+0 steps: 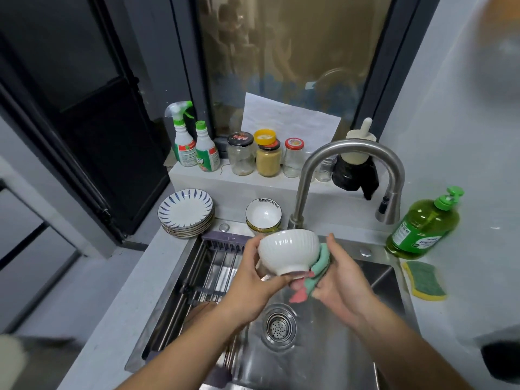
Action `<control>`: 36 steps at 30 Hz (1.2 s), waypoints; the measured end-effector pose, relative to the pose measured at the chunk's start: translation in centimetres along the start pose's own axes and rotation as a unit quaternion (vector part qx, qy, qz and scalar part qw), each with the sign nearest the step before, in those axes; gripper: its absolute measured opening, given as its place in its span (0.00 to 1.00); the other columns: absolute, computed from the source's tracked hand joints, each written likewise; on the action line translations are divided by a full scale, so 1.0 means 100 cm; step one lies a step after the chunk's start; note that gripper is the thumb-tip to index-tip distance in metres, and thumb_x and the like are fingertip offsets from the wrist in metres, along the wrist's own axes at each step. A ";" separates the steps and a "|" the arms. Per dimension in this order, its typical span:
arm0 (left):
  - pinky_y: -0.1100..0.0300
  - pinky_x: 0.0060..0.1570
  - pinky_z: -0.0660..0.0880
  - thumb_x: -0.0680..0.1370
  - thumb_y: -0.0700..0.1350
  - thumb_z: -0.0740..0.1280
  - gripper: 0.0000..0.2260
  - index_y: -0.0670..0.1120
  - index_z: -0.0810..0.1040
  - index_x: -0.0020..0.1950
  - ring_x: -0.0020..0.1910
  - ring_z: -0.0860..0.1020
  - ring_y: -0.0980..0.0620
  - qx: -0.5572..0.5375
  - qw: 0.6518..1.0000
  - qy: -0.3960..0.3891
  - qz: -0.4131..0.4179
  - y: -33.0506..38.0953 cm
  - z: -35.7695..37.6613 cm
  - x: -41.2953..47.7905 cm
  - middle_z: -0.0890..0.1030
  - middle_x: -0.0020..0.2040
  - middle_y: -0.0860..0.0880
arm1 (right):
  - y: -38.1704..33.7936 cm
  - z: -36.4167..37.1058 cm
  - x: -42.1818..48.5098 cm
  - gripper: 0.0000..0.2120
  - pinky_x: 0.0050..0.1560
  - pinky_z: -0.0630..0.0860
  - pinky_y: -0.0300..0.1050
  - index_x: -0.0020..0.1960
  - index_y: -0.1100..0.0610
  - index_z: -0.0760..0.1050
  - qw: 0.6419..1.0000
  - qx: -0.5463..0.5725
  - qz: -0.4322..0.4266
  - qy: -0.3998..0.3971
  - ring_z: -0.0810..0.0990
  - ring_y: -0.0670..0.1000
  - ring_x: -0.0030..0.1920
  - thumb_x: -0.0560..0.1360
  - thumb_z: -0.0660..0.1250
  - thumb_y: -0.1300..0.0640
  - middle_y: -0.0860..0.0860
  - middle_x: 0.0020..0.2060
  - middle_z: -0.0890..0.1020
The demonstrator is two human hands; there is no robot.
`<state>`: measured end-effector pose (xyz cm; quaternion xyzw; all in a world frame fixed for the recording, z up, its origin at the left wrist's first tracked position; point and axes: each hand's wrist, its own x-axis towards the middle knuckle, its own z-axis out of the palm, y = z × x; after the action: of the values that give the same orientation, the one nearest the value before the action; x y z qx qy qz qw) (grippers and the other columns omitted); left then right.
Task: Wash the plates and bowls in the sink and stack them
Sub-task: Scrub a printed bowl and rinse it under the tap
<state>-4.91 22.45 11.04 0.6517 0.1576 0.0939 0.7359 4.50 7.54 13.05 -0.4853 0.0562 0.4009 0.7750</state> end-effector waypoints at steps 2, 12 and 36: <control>0.61 0.58 0.78 0.68 0.30 0.78 0.37 0.51 0.65 0.69 0.61 0.82 0.53 0.016 0.998 -0.053 -0.013 -0.007 -0.018 0.009 0.75 0.68 0.44 | 0.001 0.006 0.017 0.29 0.50 0.81 0.64 0.65 0.60 0.76 1.000 -0.022 -0.002 0.013 0.83 0.66 0.53 0.78 0.60 0.37 0.66 0.57 0.82; 0.53 0.66 0.77 0.55 0.63 0.85 0.51 0.52 0.69 0.72 0.64 0.80 0.55 0.069 0.991 -0.065 -0.091 -0.024 -0.112 0.099 0.80 0.66 0.51 | 0.014 0.054 0.100 0.15 0.44 0.80 0.61 0.65 0.55 0.75 0.976 -0.200 -0.053 0.069 0.78 0.67 0.47 0.79 0.68 0.56 0.59 0.52 0.84; 0.62 0.63 0.75 0.61 0.42 0.87 0.39 0.57 0.73 0.67 0.62 0.75 0.68 0.242 0.954 -0.142 0.104 -0.074 -0.141 0.264 0.76 0.63 0.64 | 0.020 0.075 0.227 0.21 0.59 0.74 0.45 0.75 0.50 0.68 0.885 -0.324 -0.164 0.290 0.76 0.52 0.63 0.82 0.61 0.57 0.53 0.65 0.77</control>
<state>14.24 43.62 -0.55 0.8297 0.0008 0.0355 0.5570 16.12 26.79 4.72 -0.8065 0.0655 0.1053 0.5780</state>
